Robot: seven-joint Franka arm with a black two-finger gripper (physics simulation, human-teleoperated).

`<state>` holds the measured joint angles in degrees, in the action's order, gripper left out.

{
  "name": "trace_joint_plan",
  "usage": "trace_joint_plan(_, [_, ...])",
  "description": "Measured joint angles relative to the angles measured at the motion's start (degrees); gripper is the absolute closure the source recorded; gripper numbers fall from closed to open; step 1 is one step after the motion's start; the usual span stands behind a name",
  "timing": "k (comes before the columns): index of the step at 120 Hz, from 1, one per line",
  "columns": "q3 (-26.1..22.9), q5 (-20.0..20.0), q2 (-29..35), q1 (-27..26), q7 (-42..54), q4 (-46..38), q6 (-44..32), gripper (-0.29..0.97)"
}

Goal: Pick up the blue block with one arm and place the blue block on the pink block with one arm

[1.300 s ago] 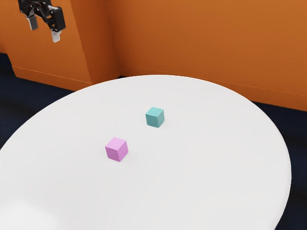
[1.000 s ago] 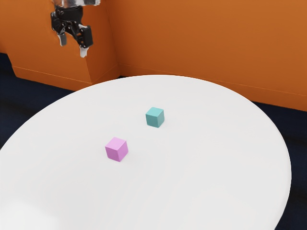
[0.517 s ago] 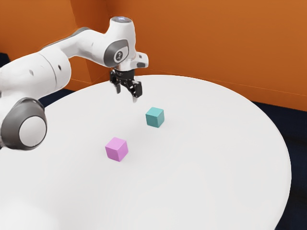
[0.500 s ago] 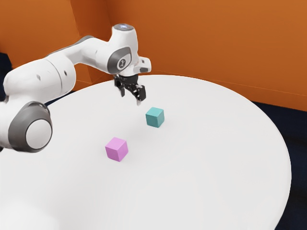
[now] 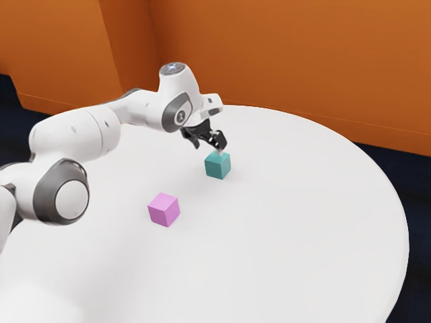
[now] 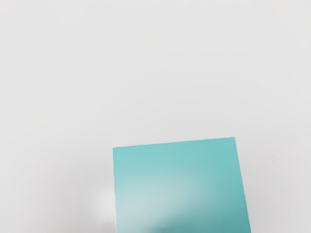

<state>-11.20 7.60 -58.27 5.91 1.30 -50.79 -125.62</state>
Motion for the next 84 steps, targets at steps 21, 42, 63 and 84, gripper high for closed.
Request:
trace_joint_plan(21, [0.3, -1.1, -2.9, -0.1, -1.7, 0.0, -2.2, 0.0])
trace_joint_plan(42, [0.2, -1.0, -4.9, -0.1, -2.3, 1.1, -4.4, 0.0])
trace_joint_plan(63, [-0.2, -1.0, -5.7, -0.1, -2.6, 2.2, -6.0, 0.0])
trace_joint_plan(84, [-1.0, -1.1, -6.2, -0.1, -2.7, 2.2, -7.8, 0.0])
